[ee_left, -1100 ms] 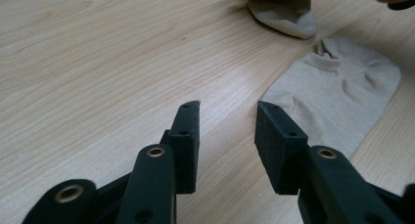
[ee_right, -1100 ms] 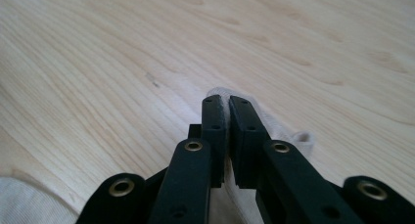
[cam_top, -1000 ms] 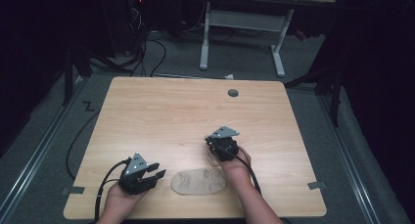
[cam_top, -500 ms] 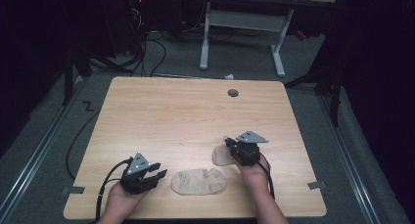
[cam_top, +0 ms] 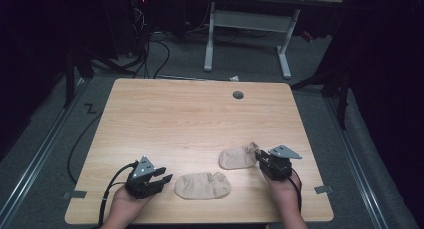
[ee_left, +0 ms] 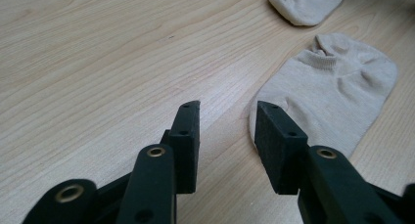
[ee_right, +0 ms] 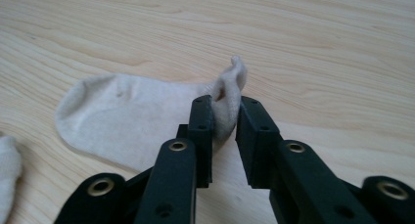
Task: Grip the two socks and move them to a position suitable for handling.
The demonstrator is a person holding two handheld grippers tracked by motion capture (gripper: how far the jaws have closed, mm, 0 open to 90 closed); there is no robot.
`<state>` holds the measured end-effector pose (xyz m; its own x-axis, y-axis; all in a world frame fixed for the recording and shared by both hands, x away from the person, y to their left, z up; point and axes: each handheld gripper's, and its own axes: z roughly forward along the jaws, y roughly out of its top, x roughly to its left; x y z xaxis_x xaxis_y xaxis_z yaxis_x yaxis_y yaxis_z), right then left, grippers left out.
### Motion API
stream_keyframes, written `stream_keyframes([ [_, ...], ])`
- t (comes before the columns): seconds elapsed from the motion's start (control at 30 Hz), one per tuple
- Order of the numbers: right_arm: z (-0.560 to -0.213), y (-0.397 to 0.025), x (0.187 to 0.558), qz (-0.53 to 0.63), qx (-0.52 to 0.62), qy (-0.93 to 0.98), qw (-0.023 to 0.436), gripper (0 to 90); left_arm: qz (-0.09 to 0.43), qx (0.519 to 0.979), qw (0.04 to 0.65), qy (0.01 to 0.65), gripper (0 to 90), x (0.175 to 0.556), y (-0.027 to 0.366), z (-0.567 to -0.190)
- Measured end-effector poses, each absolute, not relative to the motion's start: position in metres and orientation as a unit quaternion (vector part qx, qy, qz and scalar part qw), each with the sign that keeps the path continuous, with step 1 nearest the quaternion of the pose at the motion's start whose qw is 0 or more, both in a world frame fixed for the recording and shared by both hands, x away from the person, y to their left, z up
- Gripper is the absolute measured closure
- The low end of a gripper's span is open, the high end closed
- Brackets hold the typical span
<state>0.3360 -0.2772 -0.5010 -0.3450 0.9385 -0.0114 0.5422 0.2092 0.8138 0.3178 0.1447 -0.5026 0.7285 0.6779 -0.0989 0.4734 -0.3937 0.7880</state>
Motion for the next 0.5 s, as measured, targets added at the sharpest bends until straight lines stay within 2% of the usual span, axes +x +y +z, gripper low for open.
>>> stream_keyframes([
  [0.2,-0.497,-0.29,0.327,0.363,0.511,0.72,0.298,72.4,0.115,0.832,0.422,0.343,62.0,0.318,0.14,-0.504],
  [0.27,-0.499,-0.29,0.327,0.361,0.51,0.724,0.293,72.3,0.108,0.835,0.421,0.337,62.9,0.316,0.136,-0.506],
  [0.4,-0.504,-0.288,0.33,0.35,0.507,0.736,0.279,73.1,0.106,0.846,0.416,0.318,69.9,0.312,0.126,-0.506],
  [0.5,-0.511,-0.28,0.334,0.346,0.496,0.759,0.241,77.5,0.102,0.85,0.414,0.308,73.8,0.309,0.119,-0.507],
])
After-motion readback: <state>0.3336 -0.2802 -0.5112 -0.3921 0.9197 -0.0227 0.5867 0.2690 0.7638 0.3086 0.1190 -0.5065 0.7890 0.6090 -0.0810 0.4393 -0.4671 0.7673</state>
